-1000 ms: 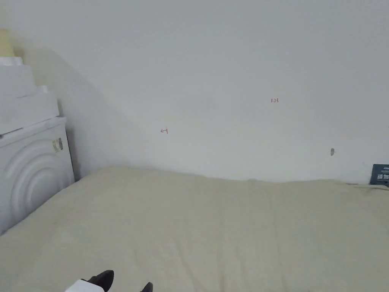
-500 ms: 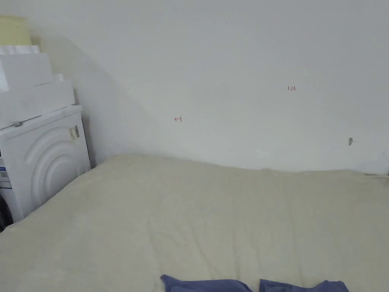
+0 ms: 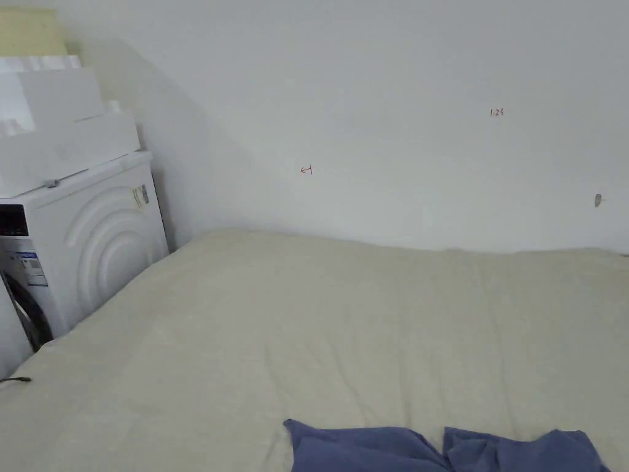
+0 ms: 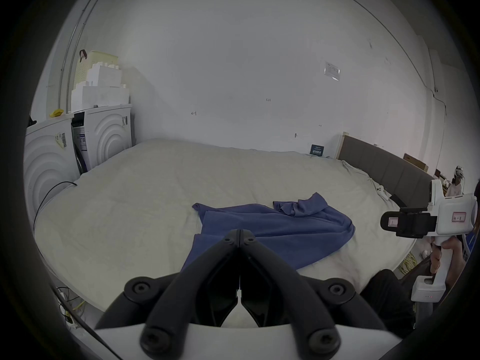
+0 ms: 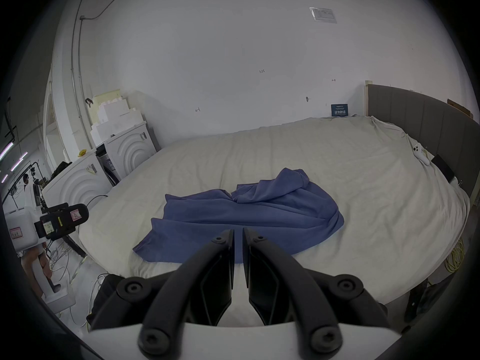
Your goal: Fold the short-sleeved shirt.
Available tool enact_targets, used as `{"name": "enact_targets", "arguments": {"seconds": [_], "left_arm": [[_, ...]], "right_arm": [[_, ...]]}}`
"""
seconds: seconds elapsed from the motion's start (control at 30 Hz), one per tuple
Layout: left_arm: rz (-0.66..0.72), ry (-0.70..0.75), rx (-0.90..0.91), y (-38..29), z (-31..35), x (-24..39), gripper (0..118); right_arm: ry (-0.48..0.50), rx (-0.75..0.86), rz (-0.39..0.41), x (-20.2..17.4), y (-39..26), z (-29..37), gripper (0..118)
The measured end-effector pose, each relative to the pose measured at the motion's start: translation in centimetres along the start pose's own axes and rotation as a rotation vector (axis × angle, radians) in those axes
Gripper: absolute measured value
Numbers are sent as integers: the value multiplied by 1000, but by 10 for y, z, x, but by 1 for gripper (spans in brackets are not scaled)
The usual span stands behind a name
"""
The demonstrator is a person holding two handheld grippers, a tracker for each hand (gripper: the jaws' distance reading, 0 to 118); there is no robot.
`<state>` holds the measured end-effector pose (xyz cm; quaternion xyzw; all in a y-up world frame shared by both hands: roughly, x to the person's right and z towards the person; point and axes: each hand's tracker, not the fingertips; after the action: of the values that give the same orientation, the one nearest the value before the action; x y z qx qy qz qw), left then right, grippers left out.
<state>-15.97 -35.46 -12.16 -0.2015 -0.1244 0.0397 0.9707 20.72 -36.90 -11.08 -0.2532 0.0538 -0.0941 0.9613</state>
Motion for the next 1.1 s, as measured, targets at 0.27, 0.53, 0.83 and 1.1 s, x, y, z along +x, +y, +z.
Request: {"name": "enact_targets", "arguments": {"seconds": [0.27, 0.53, 0.83, 1.1], "left_arm": [[39, 6, -15, -1, -5, -1, 1], [45, 11, -39, -4, -8, -1, 1], [74, 22, -66, -8, -14, -9, 1], [76, 40, -96, -8, -36, -12, 1]], "right_arm": [[-2, -2, 5, 1, 0, 0, 7], [-1, -10, 7, 0, -4, 2, 7], [-5, -21, 0, 3, -4, -2, 7], [-1, -36, 15, 2, -4, -5, 7]]}}
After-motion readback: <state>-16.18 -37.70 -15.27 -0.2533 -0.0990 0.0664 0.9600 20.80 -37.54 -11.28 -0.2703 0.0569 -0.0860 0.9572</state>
